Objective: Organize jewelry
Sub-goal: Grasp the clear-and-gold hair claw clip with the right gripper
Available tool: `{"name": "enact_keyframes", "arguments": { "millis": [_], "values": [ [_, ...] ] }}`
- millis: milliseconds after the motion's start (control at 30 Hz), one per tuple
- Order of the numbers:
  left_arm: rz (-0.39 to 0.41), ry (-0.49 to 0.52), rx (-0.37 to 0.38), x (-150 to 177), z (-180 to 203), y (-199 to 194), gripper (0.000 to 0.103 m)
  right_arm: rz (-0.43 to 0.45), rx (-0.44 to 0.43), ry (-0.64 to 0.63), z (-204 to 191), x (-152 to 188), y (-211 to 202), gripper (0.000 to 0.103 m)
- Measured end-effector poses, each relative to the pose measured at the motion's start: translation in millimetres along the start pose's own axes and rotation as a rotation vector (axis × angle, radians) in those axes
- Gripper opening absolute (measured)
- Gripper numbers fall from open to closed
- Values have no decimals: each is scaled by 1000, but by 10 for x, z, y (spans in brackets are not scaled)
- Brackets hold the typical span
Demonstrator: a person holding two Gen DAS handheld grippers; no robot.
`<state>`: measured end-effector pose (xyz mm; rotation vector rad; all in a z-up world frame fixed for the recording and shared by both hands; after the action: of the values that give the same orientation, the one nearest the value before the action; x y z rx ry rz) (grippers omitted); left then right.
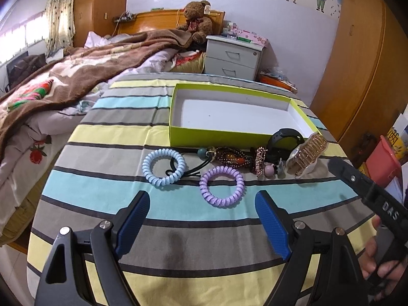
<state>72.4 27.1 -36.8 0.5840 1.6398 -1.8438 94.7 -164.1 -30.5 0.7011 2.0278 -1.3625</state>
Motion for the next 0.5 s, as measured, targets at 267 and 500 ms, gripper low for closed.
{"name": "enact_keyframes", "arguments": {
  "millis": [267,500],
  "values": [
    [-26,-19,22,-22,-91,92,86,-47,-42,63,-89,-70,287,70],
    [-42,-21,34,-31,-149,146,82,-75,-11,109,-43,-108,456,68]
  ]
}}
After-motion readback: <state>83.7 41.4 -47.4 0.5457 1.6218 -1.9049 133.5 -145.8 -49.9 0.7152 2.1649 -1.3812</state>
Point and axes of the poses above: each gripper's, at about its wrist camera, not at the fingertips, and y roughly the way its jaws point, z to its right, x to its underside, the point moved 9 cm from there along y, roughly the way its jaws point, and after that the axes turned 1 degree about -y, right-handed, at the moved point
